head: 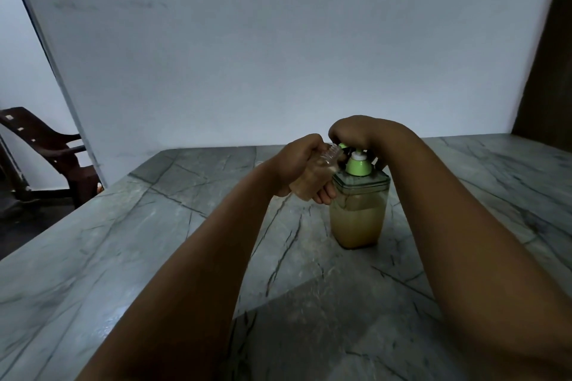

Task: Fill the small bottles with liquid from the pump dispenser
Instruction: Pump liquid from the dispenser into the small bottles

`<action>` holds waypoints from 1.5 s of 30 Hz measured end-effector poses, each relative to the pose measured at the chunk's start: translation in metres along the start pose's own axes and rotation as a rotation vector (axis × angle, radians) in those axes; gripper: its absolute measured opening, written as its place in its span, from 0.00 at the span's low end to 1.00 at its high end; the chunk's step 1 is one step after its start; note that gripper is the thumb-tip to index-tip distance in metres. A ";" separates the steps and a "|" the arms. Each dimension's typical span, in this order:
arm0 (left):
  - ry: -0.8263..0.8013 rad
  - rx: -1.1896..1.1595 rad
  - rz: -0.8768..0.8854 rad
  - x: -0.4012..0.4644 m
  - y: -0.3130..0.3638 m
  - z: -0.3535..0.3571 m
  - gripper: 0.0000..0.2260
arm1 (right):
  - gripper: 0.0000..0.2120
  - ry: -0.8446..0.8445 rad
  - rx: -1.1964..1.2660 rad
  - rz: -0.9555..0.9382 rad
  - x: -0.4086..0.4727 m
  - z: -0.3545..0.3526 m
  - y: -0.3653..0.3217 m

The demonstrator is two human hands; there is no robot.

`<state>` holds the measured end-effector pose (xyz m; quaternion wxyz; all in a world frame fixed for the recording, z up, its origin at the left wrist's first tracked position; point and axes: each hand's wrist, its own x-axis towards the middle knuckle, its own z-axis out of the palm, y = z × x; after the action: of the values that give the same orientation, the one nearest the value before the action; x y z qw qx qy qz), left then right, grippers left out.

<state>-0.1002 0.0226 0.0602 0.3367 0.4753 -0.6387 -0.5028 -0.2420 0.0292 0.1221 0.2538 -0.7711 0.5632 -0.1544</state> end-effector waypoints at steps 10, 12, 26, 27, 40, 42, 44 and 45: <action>0.010 0.007 -0.005 -0.002 0.000 0.001 0.28 | 0.10 0.020 0.121 -0.011 -0.004 -0.003 0.000; 0.006 0.006 -0.006 -0.001 0.001 0.001 0.28 | 0.12 -0.001 0.084 -0.014 -0.003 -0.002 0.000; 0.018 -0.046 -0.002 -0.006 0.004 0.002 0.27 | 0.14 0.069 0.155 -0.006 -0.006 -0.010 -0.002; 0.024 -0.051 0.005 -0.005 0.004 0.001 0.26 | 0.17 0.066 0.181 0.040 -0.004 -0.010 -0.003; -0.010 -0.028 0.003 -0.002 0.002 0.003 0.24 | 0.16 -0.001 -0.049 -0.030 0.002 -0.004 0.001; -0.006 -0.026 0.000 -0.003 0.002 0.004 0.25 | 0.15 -0.015 -0.062 -0.026 0.001 -0.004 0.001; -0.003 -0.021 0.000 -0.003 0.002 0.004 0.26 | 0.14 -0.031 -0.055 -0.010 0.000 -0.004 0.001; -0.002 -0.019 0.000 -0.003 0.001 0.004 0.26 | 0.14 -0.037 -0.034 -0.002 -0.001 -0.003 0.001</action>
<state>-0.1032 0.0263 0.0605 0.3406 0.4715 -0.6343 -0.5093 -0.2448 0.0291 0.1243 0.2507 -0.7784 0.5604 -0.1309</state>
